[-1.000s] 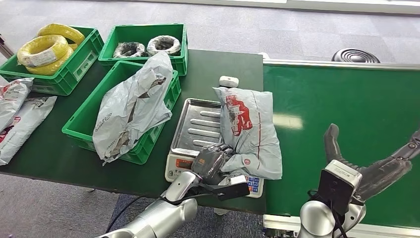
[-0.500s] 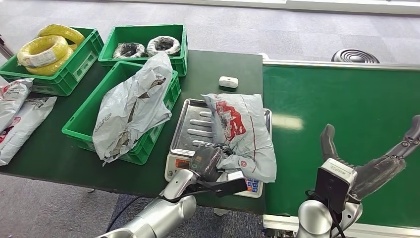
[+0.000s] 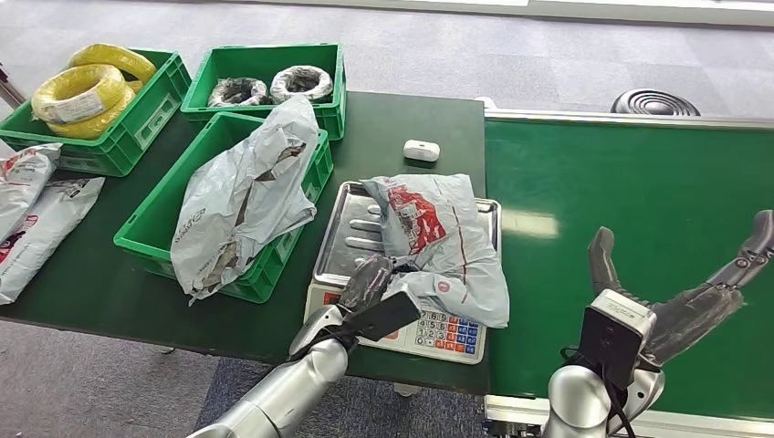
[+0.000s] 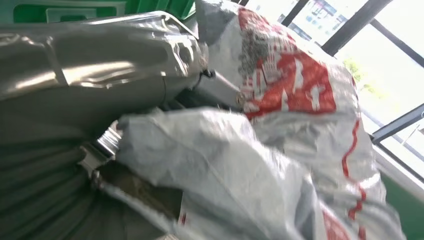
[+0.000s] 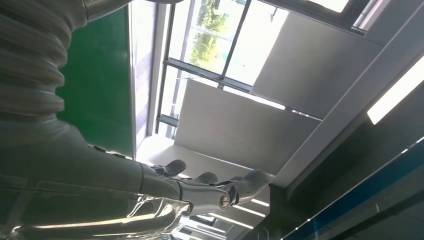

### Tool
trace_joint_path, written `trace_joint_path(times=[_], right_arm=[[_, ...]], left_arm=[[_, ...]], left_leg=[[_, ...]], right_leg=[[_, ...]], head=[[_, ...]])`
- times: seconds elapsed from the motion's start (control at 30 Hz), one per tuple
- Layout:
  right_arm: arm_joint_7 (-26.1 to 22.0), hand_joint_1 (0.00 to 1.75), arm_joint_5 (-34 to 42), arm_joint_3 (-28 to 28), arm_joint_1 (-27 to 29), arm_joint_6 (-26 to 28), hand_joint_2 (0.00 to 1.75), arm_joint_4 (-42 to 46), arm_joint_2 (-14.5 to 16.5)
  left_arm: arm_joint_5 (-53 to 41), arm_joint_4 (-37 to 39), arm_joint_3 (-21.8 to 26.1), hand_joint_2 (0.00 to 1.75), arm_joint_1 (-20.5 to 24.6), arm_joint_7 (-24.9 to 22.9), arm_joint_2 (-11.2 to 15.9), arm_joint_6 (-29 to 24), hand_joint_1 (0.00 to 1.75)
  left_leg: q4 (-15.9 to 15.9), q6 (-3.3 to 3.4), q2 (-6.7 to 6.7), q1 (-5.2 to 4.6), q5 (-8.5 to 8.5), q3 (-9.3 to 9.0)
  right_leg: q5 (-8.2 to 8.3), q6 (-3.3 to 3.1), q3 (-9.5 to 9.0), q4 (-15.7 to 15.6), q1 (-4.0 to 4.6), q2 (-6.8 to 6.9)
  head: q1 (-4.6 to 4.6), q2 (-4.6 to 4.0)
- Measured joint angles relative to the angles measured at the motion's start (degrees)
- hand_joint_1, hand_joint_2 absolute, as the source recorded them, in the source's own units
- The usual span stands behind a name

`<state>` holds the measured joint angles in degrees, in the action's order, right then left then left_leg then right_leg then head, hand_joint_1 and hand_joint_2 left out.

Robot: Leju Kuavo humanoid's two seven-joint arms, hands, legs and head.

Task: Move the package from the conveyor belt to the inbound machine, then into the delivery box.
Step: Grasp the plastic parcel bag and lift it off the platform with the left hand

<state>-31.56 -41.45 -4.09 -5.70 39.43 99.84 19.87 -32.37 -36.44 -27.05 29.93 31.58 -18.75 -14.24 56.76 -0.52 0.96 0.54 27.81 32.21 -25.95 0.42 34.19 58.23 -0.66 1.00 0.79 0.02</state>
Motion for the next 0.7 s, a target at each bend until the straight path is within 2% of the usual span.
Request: trace_joint_path(times=[0.17, 0.27, 0.47, 0.7], right_arm=[[-0.3, 0.00, 0.1, -0.1, -0.1, 0.0, 1.75, -0.3, 0.0], [-0.8, 0.00, 0.5, -0.2, -0.1, 0.0, 1.75, -0.5, 0.0], [-2.6, 0.00, 2.2, -1.6, 0.0, 0.0, 1.75, -0.6, 0.0], [-3.0, 0.00, 2.8, -3.5, 0.5, 0.0, 1.75, 0.5, 0.0]], left_arm=[[1.5, -4.3, 3.4, 1.75, -1.9, 0.6, 0.4, 1.3, 1.75], [6.1, -8.1, 5.2, 1.75, -3.4, 2.0, 0.7, 2.9, 1.75], [19.0, -25.1, 9.8, 1.75, -6.9, 1.9, 2.5, 6.8, 1.75], [23.9, -41.0, 11.9, 1.75, -9.7, 2.1, 3.7, 5.7, 1.75]], left_leg=[[0.0, 0.00, -0.01, -0.01, 0.00, 0.06], [0.0, 0.00, 0.01, -0.01, 0.00, 0.08], [0.0, 0.00, 0.00, 0.00, 0.00, 0.10], [0.0, 0.00, 0.00, 0.00, 0.00, 0.15]], right_leg=[[0.00, 0.00, 0.03, 0.0, 0.00, 0.00], [0.00, 0.00, 0.05, 0.0, 0.00, 0.00], [0.00, 0.00, 0.12, 0.0, 0.01, 0.00], [0.00, 0.00, 0.15, 0.0, 0.01, 0.00]], head=[[-0.01, 0.00], [-0.01, 0.00], [0.00, 0.00], [-0.02, 0.00]])
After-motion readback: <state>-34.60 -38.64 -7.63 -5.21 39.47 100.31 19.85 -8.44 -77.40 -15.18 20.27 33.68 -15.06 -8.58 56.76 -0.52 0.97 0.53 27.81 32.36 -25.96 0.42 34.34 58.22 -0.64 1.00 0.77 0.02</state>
